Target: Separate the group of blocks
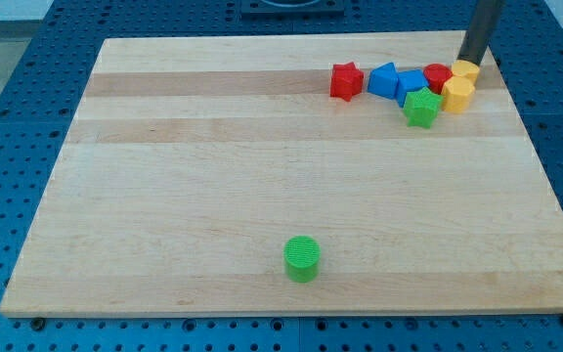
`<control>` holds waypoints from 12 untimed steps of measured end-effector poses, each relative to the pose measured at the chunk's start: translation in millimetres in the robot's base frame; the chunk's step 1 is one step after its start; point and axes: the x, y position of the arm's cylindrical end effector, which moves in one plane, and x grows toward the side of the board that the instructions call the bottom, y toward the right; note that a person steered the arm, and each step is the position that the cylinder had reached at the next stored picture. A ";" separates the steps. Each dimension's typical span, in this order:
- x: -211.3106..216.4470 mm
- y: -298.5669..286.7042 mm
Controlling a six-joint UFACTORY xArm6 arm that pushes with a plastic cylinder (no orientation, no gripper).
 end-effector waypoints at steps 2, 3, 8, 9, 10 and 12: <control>0.0 -28.0; -4.2 -30.1; 0.6 22.5; 2.6 3.9; 2.6 -5.0; -0.2 -18.0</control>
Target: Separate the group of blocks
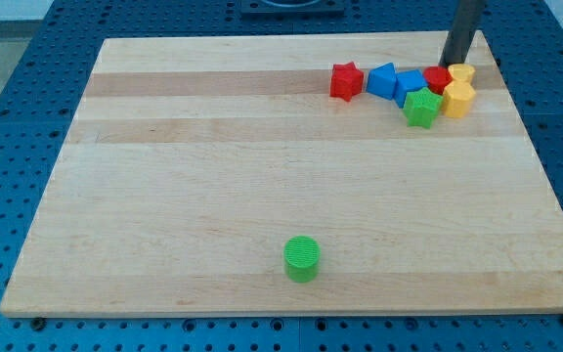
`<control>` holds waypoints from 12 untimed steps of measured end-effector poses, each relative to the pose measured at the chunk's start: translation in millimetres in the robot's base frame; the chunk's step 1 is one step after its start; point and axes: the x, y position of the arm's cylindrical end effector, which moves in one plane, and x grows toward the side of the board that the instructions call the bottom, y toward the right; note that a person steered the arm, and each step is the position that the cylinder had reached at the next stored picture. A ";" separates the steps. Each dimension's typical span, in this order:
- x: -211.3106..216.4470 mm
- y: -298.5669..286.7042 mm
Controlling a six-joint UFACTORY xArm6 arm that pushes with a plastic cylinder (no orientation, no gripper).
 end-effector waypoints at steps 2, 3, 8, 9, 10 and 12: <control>-0.8 36.0; 0.7 39.0; 52.9 29.0; 52.9 15.5; 52.9 -0.7; 52.9 -36.2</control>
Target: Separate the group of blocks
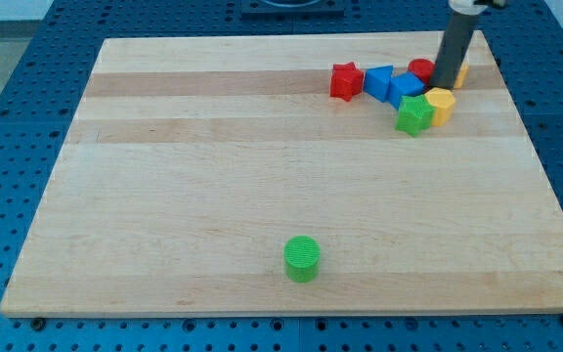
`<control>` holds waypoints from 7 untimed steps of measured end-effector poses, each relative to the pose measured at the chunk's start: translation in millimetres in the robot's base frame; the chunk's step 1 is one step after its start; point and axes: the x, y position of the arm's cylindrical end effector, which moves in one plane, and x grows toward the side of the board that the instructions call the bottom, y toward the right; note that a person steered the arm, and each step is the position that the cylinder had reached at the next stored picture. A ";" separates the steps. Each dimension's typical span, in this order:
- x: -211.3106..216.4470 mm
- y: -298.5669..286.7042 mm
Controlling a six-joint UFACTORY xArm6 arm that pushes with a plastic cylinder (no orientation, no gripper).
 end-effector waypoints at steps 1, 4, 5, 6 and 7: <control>0.0 -17.6; -0.1 -75.3; -0.1 -95.1; -0.1 -114.0; -3.7 -131.1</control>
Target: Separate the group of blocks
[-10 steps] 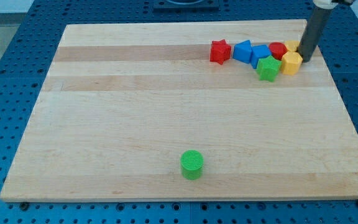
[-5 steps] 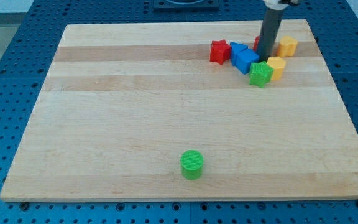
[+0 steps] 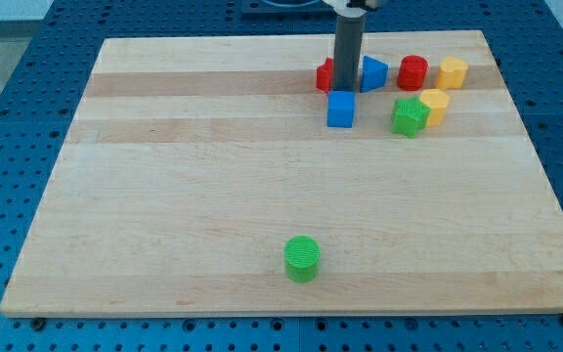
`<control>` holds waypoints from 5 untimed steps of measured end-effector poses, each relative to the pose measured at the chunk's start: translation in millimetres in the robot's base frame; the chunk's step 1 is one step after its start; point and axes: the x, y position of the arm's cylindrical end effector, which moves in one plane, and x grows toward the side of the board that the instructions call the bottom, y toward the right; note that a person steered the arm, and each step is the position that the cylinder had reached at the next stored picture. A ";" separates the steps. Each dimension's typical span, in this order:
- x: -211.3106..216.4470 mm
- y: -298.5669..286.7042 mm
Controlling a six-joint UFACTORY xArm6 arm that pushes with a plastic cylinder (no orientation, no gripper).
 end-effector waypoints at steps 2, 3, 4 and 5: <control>-11.6 -27.3; -11.6 -28.6; -8.1 -31.6; 27.7 -29.4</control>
